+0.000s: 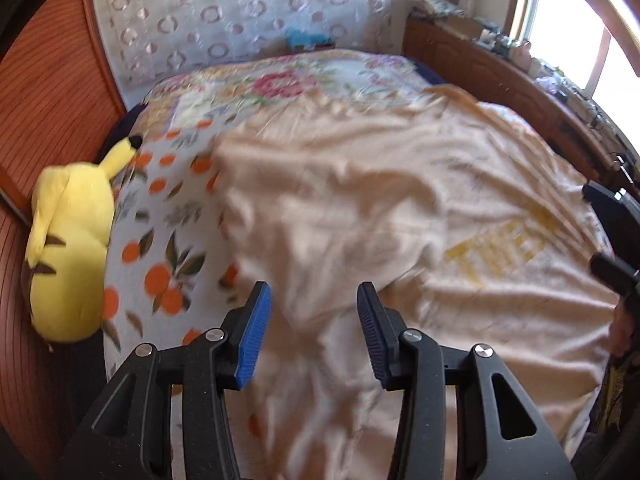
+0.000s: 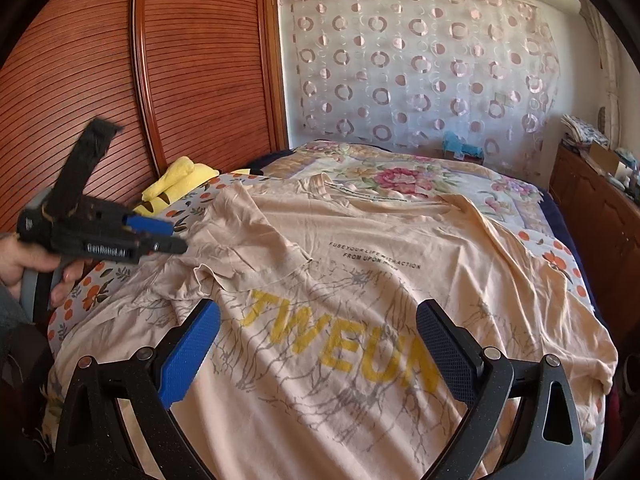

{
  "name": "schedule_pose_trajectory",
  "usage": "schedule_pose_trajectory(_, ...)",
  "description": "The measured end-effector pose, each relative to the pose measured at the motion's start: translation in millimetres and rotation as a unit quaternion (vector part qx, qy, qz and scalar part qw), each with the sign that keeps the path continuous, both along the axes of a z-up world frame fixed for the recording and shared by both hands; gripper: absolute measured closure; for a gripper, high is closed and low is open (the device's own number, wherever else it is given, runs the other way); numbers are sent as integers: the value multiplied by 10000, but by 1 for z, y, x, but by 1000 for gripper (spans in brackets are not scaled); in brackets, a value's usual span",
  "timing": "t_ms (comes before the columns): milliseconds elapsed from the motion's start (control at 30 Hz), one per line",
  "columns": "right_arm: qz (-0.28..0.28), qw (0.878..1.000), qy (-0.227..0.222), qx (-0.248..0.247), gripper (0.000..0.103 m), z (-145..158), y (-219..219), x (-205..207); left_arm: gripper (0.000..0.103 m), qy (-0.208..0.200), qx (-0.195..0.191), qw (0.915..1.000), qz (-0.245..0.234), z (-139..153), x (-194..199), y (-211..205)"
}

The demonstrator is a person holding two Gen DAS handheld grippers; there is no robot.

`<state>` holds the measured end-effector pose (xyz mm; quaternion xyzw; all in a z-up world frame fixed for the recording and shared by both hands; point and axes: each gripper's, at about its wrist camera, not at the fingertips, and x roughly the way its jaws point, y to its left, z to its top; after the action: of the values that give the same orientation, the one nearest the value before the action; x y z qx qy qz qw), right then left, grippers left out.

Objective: Fold small clothes

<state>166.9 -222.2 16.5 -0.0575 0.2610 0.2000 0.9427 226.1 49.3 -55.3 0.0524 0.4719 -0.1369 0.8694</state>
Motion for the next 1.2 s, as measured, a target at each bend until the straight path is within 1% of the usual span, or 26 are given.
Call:
schedule_pose_trajectory(100, 176, 9998, 89, -65, 4, -1, 10, 15, 57, 130, -25, 9999, 101, -17, -2, 13)
schedule_pose_trajectory(167, 330, 9993, 148, -91, 5, 1, 18, 26, 57, -23, -61, 10000, 46, -20, -8, 15)
schedule_pose_trajectory(300, 464, 9981, 361, -166, 11, 1, 30, 52, 57, -285, -55, 9996, 43, -26, -14, 15)
schedule_pose_trajectory(400, 444, 9977, 460, -232, 13, 0, 37, 68, 50, -628, -99, 9979, 73, -30, -24, 17)
schedule_pose_trajectory(467, 428, 9975, 504, -243, 13, -1, 40, 76, 46, -600, -243, 9978, 104, -30, -26, 23)
schedule_pose_trajectory(500, 430, 9974, 527, -238, 14, -2, 41, 78, 46, -584, -309, 9978, 110, -30, -26, 25)
schedule_pose_trajectory(567, 441, 9971, 563, -240, 14, -3, 44, 79, 45, -576, -307, 9978, 108, -29, -24, 25)
schedule_pose_trajectory(600, 447, 9970, 579, -259, 15, -5, 46, 79, 45, -581, -247, 9980, 105, -28, -23, 23)
schedule_pose_trajectory(667, 486, 9965, 634, -253, 19, -8, 49, 79, 45, -632, -49, 9979, 96, -28, -24, 17)
schedule_pose_trajectory(700, 519, 9961, 674, -225, 22, -9, 51, 79, 45, -631, -52, 9979, 110, -28, -23, 18)
schedule_pose_trajectory(767, 587, 9953, 756, -173, 27, -12, 55, 78, 45, -596, -155, 9980, 145, -28, -22, 21)
schedule_pose_trajectory(833, 657, 9944, 815, -156, 33, -15, 60, 79, 45, -596, -150, 9980, 143, -28, -22, 21)
schedule_pose_trajectory(900, 722, 9934, 880, -147, 42, -19, 65, 80, 45, -599, -132, 9981, 54, -27, -25, 22)
schedule_pose_trajectory(1000, 874, 9909, 1017, -72, 49, -25, 72, 80, 45, -532, -345, 9979, 128, -24, -33, 36)
schedule_pose_trajectory(1067, 993, 9890, 1096, -62, 54, -30, 81, 80, 45, -449, -417, 9977, 273, -23, -40, 48)
schedule_pose_trajectory(1133, 1113, 9870, 1155, -70, 57, -32, 89, 79, 45, -394, -382, 9979, 354, -21, -50, 57)
schedule_pose_trajectory(1200, 1227, 9850, 1215, -30, 59, -34, 97, 80, 45, -481, -400, 9976, 308, -17, -65, 62)
